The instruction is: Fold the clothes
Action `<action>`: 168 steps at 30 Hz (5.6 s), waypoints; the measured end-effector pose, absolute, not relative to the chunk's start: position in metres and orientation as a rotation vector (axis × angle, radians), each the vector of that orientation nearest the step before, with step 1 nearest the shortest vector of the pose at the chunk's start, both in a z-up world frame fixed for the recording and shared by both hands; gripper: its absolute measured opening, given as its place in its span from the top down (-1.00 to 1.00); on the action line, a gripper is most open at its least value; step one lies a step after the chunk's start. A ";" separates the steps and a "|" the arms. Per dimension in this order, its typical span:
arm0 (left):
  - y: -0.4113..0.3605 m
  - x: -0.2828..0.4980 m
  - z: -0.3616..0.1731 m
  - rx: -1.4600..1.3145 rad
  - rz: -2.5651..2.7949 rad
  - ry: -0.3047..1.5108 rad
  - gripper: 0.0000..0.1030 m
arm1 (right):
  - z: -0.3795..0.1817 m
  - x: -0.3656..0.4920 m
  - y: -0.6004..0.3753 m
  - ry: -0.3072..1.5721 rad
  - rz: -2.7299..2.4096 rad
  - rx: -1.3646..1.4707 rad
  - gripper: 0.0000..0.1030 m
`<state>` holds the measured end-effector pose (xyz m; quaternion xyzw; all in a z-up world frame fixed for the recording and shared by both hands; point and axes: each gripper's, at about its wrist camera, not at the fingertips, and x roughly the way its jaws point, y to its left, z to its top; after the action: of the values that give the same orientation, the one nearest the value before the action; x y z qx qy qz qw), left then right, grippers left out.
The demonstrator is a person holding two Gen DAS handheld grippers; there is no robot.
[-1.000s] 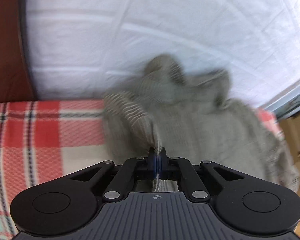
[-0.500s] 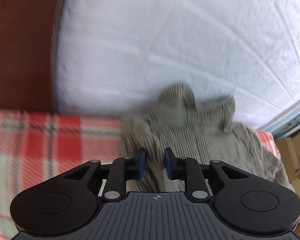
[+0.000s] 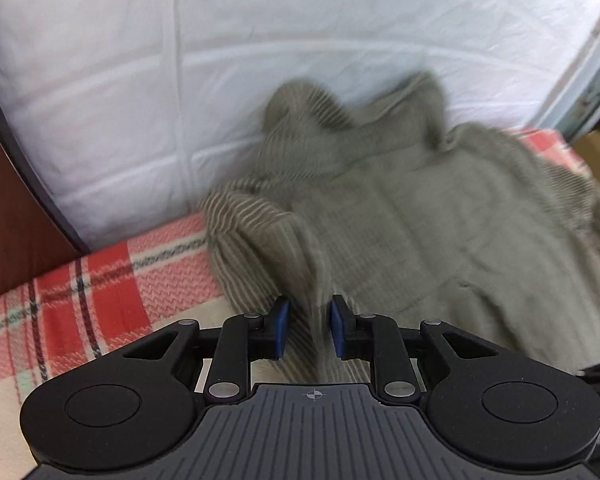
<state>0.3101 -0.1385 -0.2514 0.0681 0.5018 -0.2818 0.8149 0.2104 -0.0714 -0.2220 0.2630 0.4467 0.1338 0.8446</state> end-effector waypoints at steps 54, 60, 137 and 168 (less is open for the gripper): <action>-0.036 0.169 -0.264 -0.520 -0.569 1.242 0.97 | -0.204 0.014 -0.005 1.070 0.229 0.751 0.49; -0.025 0.170 -0.262 -0.518 -0.548 1.220 1.00 | -0.216 0.003 0.012 1.156 0.267 0.744 0.35; -0.487 0.099 -0.225 0.428 -0.566 1.189 -0.44 | -0.237 -0.088 -0.273 0.932 0.131 0.926 0.94; -0.493 0.125 -0.223 0.432 -0.503 1.083 0.47 | -0.212 -0.074 -0.312 0.865 0.014 0.811 0.18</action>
<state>0.1251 -0.4929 -0.2234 0.2020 0.5057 -0.2348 0.8052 -0.0735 -0.3115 -0.2122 0.3821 0.4076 0.0067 0.8293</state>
